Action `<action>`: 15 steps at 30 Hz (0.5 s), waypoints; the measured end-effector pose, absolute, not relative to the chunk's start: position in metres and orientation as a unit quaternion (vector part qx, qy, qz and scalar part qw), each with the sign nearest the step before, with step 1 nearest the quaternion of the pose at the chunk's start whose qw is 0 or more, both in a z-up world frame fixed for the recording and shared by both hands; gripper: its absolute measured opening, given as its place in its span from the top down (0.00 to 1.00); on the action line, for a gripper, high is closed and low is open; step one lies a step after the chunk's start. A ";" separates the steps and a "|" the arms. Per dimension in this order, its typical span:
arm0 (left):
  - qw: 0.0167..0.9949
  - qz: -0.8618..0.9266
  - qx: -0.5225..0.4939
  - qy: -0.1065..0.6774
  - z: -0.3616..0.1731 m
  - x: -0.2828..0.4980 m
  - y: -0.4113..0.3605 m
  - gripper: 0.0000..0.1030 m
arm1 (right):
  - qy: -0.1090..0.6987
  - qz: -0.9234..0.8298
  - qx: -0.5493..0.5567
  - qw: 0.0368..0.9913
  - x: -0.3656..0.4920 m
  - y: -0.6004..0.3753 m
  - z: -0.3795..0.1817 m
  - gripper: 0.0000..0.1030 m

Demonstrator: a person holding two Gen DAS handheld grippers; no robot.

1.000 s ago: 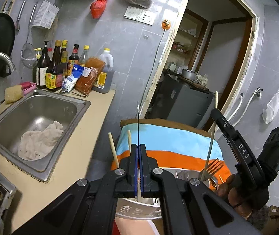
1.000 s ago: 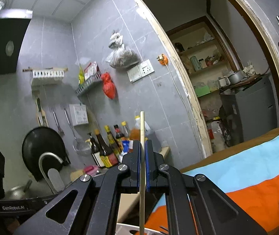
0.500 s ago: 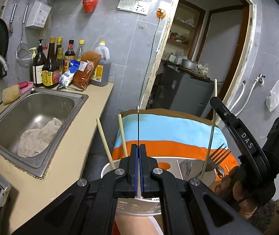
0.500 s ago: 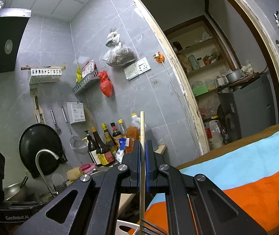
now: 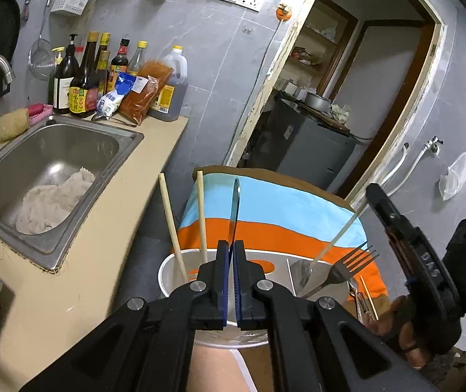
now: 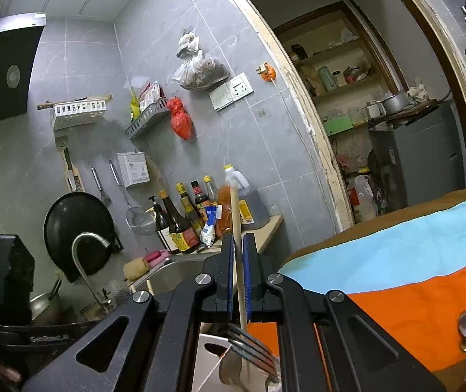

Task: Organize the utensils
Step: 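Lower the knife and chopstick into the caddy and open both tools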

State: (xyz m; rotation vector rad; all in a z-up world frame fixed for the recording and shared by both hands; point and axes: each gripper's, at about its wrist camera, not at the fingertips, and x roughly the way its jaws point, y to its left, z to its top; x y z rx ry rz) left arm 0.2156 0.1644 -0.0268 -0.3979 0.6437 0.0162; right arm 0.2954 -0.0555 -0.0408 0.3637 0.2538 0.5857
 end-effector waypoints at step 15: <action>0.942 0.009 -0.192 0.275 -0.004 0.210 0.145 0.73 | 0.111 0.272 0.166 0.941 0.269 -0.103 -0.006 0.49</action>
